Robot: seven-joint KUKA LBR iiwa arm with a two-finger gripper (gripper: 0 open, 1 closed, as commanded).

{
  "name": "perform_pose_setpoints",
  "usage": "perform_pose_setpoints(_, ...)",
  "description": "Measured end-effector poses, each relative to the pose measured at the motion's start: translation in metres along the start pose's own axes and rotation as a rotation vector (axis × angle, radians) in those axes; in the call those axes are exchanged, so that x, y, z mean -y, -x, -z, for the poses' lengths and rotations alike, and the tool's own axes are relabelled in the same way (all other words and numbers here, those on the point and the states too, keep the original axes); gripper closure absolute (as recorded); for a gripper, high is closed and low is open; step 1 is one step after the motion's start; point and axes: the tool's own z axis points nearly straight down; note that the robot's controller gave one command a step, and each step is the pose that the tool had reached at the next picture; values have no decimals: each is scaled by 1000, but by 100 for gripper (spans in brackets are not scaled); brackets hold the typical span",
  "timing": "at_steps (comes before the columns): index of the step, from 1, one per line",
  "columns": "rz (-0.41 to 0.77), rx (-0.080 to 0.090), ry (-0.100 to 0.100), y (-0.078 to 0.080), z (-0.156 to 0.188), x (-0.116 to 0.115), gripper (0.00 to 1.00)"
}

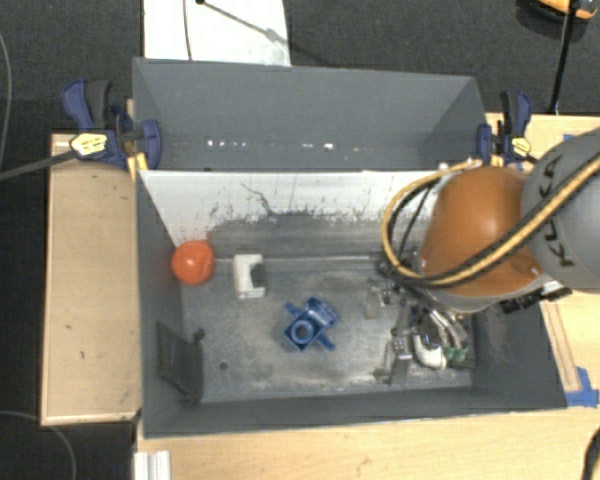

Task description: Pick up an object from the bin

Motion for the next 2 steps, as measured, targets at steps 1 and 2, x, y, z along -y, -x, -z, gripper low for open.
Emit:
perform_pose_setpoints(1, 0, 8, 0, 2, 4, 0, 0)
perform_pose_setpoints(2, -3, 9, -2, 34, -14, -40, 0)
